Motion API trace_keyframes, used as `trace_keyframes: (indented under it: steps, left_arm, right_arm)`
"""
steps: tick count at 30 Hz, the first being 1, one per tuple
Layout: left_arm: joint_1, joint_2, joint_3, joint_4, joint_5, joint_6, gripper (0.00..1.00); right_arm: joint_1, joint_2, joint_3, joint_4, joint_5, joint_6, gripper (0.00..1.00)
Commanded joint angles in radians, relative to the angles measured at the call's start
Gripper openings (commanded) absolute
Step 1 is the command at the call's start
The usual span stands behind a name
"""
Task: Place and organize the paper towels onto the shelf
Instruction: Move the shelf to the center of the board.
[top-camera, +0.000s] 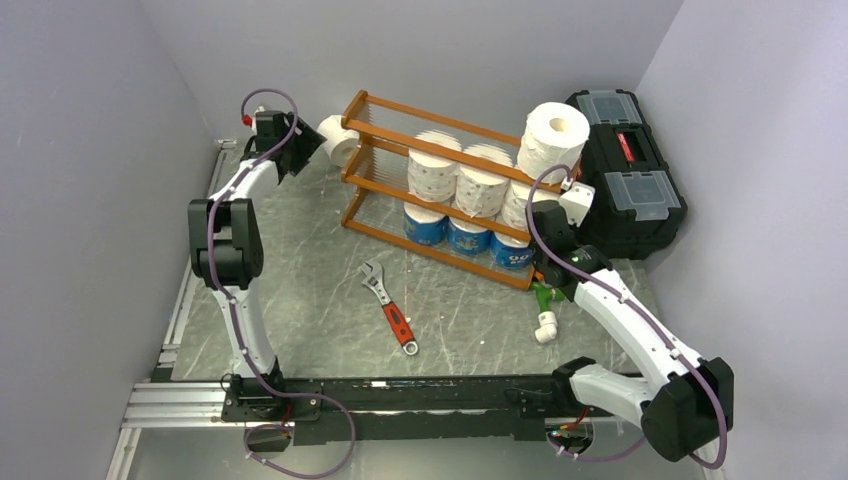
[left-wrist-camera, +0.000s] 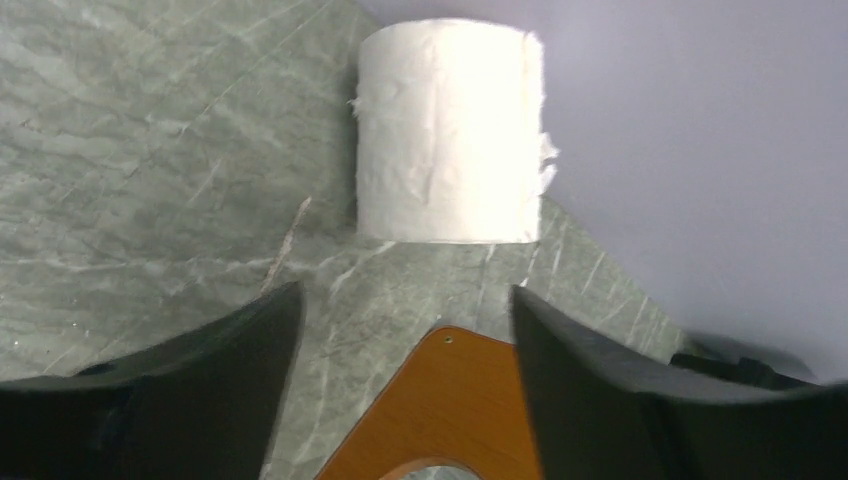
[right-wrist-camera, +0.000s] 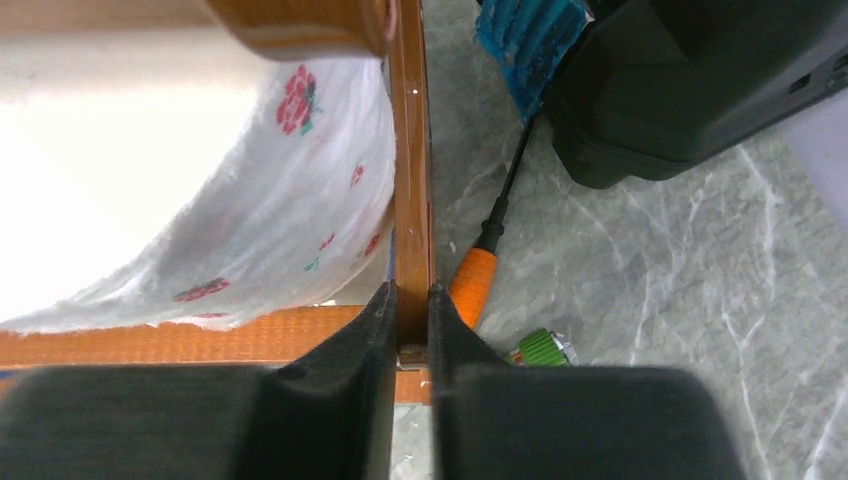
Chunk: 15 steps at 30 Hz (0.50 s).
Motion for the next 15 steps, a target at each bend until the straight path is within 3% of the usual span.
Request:
trace_keyframes:
  steps: [1, 2, 4, 6, 9, 15]
  left_arm:
    - [-0.001, 0.026, 0.008, 0.040, 0.038, -0.102, 0.93]
    - [-0.001, 0.027, -0.001, 0.052, 0.050, -0.130, 0.99]
    - [-0.001, 0.025, -0.012, 0.071, 0.062, -0.168, 0.99]
    - [-0.004, 0.015, -0.045, 0.109, 0.050, -0.198, 1.00]
    - [-0.004, 0.000, -0.115, 0.169, 0.035, -0.296, 0.99]
    - [-0.004, 0.020, -0.216, 0.367, 0.051, -0.527, 0.99]
  right_arm:
    - [-0.015, -0.075, 0.030, 0.041, 0.079, 0.024, 0.24]
    - [-0.016, -0.080, 0.035, 0.035, 0.076, 0.026, 0.38]
    - [-0.015, -0.090, 0.038, 0.028, 0.062, 0.028, 0.60]
    - [-0.014, -0.102, 0.040, 0.019, 0.047, 0.036, 0.74]
    - [-0.014, -0.120, 0.039, 0.006, 0.015, 0.044, 0.85]
    - [-0.013, -0.170, 0.024, -0.007, -0.055, 0.046, 0.92]
